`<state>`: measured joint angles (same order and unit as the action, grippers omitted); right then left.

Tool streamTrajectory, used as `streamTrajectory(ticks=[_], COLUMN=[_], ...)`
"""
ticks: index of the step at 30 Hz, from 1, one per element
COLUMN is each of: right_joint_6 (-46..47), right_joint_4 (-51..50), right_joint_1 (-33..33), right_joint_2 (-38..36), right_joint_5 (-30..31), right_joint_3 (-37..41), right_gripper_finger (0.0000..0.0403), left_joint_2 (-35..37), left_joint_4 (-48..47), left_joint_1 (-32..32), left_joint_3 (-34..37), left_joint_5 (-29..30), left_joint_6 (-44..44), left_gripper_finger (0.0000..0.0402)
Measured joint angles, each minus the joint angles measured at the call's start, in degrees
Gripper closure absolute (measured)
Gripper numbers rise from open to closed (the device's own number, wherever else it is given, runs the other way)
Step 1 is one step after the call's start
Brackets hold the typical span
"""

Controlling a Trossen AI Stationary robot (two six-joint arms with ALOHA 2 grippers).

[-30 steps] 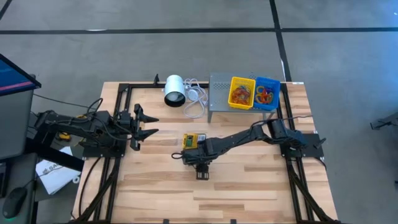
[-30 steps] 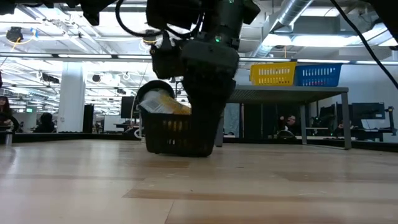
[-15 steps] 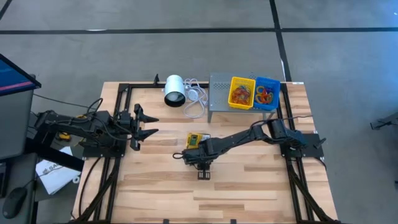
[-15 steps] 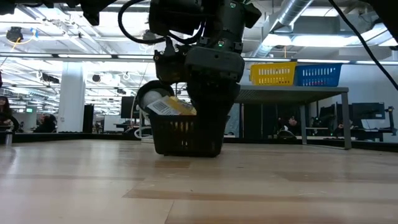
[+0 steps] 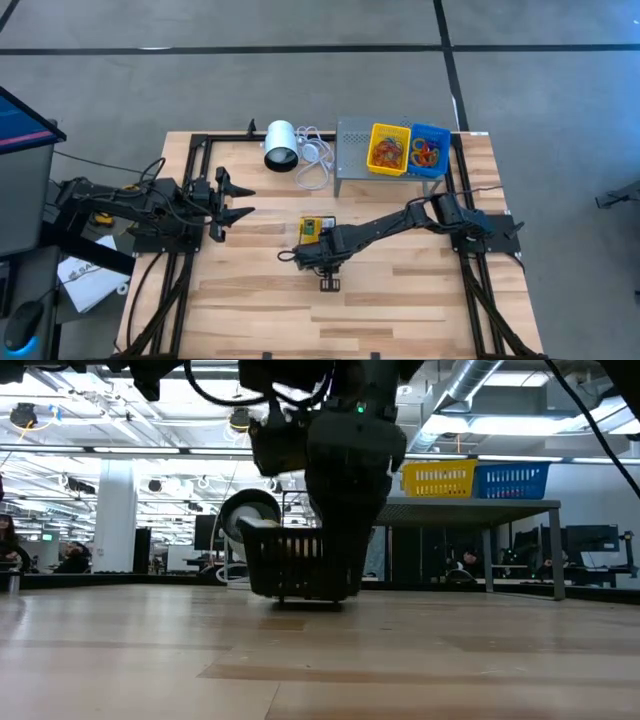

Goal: Pick & Place Office Desk Supplies
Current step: Put the black basket filled with crayons on the shelf

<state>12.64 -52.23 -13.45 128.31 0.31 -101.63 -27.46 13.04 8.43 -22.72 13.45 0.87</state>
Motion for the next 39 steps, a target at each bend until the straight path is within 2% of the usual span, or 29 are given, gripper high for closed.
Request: streamTrajectory(ticks=[9, 19, 23, 39], right_joint_6=[0.02, 0.43, 0.9, 0.61], right_joint_4=[-3.86, -5.51, -6.34, -13.92], right_joint_1=[-0.9, -1.28, -1.53, -3.02], right_joint_2=[0.02, 0.04, -0.07, -0.33], right_joint_5=[1.57, 2.81, 5.08, 9.08], right_joint_3=[-3.85, -4.12, -4.23, -14.52], right_gripper_finger=[0.0402, 0.0403, 0.0403, 0.0403], left_joint_2=[0.0, 0.0, 0.0, 0.0], left_joint_4=[0.0, 0.0, 0.0, 0.02], left_joint_1=[0.0, 0.0, 0.01, 0.02], left_joint_3=[0.0, 0.0, 0.0, 0.0], left_joint_5=[0.01, 0.01, 0.01, 0.0], left_joint_6=[0.0, -0.01, -0.01, -0.01], left_gripper_finger=[0.0206, 0.0206, 0.0206, 0.0206])
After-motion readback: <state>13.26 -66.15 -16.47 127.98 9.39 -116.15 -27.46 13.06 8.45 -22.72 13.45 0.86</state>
